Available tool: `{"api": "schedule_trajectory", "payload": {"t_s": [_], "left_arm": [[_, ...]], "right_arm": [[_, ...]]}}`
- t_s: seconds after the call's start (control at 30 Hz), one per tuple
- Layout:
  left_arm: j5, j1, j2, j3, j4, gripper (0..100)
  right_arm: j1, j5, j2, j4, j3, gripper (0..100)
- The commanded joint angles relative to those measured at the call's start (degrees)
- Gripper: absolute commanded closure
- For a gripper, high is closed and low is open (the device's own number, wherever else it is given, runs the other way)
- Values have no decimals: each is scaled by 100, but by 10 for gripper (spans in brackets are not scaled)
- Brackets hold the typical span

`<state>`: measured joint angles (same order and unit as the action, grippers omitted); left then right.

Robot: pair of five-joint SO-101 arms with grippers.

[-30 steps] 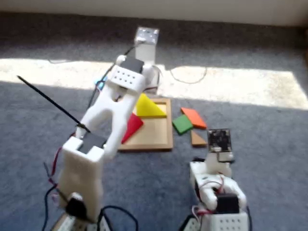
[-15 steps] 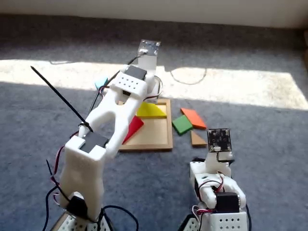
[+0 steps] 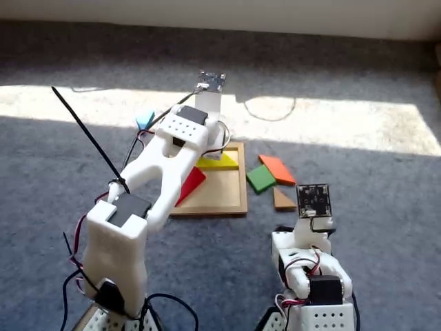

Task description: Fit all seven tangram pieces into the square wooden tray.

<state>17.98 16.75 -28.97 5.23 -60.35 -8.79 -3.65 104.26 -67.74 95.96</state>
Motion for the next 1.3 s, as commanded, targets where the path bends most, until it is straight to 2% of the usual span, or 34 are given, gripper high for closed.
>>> {"api": "schedule_trajectory", "payload": {"t_s": [0.0,0.13,0.37,0.7,0.8,1.0,1.1,1.27], "left_arm": [[-35,-31,435,-136,-369,995],[-26,31,1235,-365,-686,995],[-53,84,3407,-1666,-668,995],[-79,-1270,5771,-3521,-624,995],[-492,-1692,6492,-4251,-352,995],[-826,-2563,7864,-5587,220,995],[-905,-2905,8321,-6018,273,995],[-870,-3345,8760,-6756,273,995]], "right_arm": [[75,-53,84,13,532,989],[75,-53,84,13,532,989],[75,-53,84,22,532,989],[84,-53,84,154,532,989],[92,-44,84,198,532,989],[312,-44,92,620,514,989],[224,-44,84,629,462,989],[-180,-35,66,620,-505,989]]}}
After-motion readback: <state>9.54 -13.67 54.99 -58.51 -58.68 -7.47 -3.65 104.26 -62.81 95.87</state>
